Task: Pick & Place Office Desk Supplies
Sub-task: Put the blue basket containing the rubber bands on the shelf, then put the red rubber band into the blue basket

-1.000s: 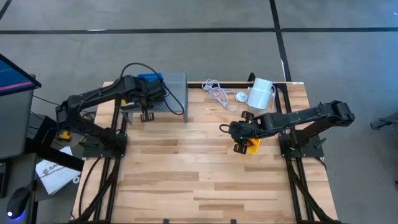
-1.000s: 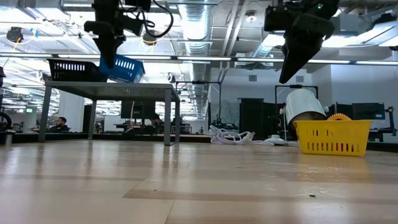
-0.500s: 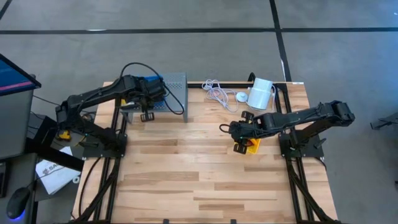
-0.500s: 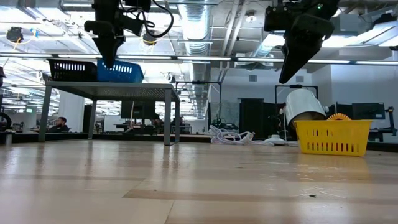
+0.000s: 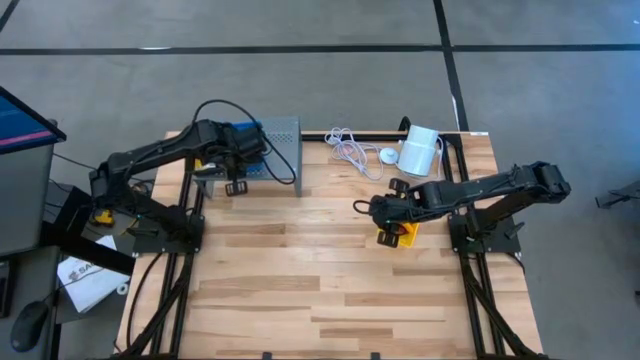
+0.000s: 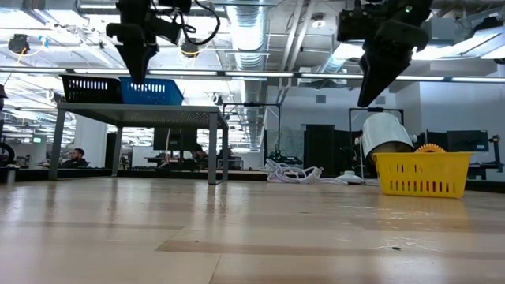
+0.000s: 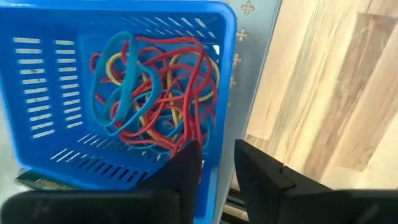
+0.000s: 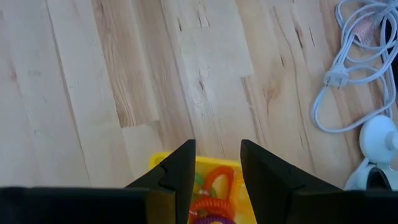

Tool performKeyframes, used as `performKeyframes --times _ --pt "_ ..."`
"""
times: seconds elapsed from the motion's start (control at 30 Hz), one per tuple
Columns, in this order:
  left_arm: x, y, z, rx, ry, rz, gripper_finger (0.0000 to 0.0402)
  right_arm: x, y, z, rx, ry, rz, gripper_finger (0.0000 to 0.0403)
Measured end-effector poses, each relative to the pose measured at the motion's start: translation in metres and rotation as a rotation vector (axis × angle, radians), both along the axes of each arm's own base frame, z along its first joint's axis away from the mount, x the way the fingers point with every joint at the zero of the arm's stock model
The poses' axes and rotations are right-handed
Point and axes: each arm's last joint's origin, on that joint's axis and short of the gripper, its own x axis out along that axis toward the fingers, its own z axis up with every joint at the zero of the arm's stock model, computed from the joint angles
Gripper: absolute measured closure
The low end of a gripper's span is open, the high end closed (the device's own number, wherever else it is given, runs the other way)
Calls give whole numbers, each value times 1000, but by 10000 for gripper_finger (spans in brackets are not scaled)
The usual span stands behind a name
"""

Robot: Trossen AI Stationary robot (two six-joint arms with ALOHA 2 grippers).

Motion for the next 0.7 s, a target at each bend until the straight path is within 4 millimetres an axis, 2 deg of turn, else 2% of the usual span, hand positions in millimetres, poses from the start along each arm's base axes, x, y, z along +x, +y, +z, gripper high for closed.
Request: performKeyframes --times 0.17,0.37,0.53,0.7 --pt "-2 -1 18 13 -34 6 269 -2 -2 -1 25 27 -3 280" --pt "-5 -10 43 -17 -195 18 228 -4 1 -2 105 51 1 280" --pt "2 -28 53 -135 -387 10 207 -9 7 -5 145 97 -31 280" --pt "27 -60 55 -186 -548 -171 204 -5 24 -18 146 156 -23 280"
